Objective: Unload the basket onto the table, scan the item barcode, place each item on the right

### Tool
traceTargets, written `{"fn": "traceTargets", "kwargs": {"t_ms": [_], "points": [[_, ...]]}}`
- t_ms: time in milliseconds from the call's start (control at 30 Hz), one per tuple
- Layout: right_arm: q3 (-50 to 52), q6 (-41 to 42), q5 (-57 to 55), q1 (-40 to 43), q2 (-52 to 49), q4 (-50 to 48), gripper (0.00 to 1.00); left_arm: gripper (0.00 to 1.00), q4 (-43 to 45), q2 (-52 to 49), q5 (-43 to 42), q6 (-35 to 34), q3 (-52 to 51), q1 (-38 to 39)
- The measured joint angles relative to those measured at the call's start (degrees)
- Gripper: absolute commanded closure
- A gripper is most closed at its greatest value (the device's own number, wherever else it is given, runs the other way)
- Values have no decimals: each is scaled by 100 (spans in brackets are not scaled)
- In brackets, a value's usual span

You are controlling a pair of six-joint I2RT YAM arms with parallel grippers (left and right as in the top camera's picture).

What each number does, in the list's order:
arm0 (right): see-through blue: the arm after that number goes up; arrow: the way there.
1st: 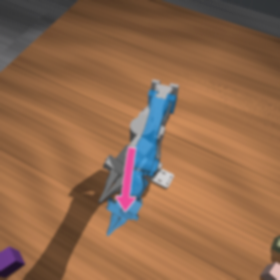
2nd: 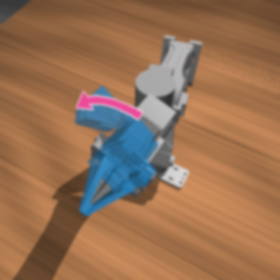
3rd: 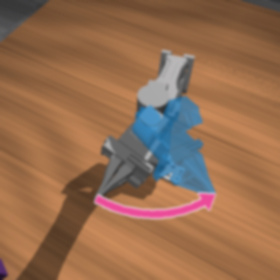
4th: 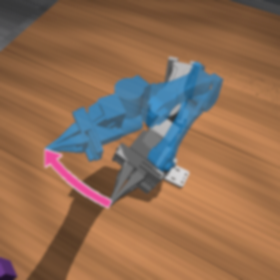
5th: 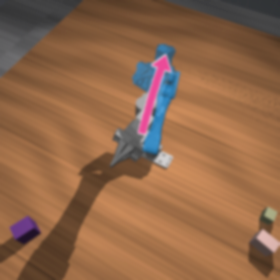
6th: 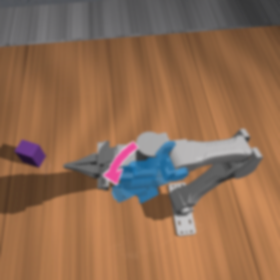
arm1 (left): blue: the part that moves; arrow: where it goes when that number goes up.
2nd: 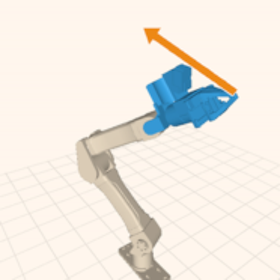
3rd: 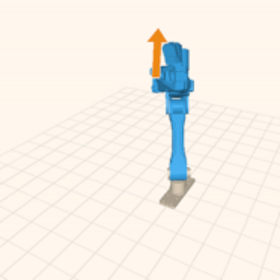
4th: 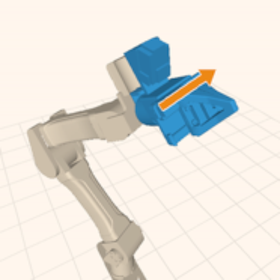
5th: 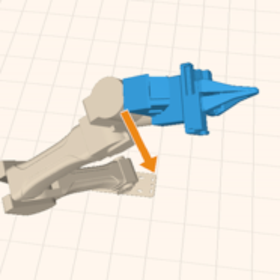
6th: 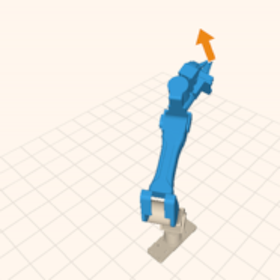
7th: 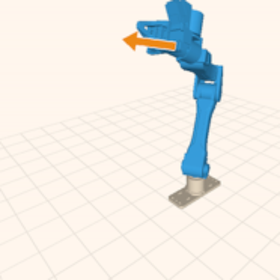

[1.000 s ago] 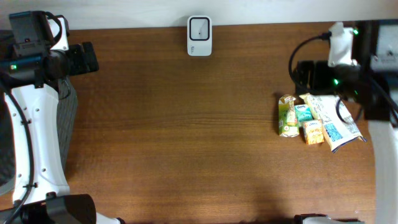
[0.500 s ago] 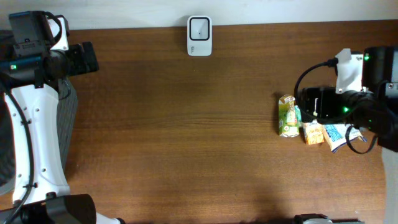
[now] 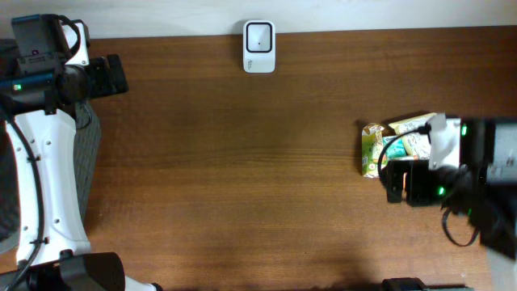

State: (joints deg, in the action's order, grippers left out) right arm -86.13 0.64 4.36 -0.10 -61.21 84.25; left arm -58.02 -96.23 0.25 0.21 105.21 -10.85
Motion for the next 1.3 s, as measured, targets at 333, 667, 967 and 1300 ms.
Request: {"fn": "traceTargets", "kwargs": {"t_ms": [333,667,967,1300], "points": [[4822,-2,-1088,0,3287,-7237,1,1,0,0,2,0,0,0],[7565,-2,-699,-7,4957,-9482,1,1,4,0,2,0,0,0],[8430,-2,-424,-564,5849,-9226,1,1,9,0,2,0,0,0],[8540,0,-424,-564,6048,-7987,1,1,7,0,2,0,0,0]]}}
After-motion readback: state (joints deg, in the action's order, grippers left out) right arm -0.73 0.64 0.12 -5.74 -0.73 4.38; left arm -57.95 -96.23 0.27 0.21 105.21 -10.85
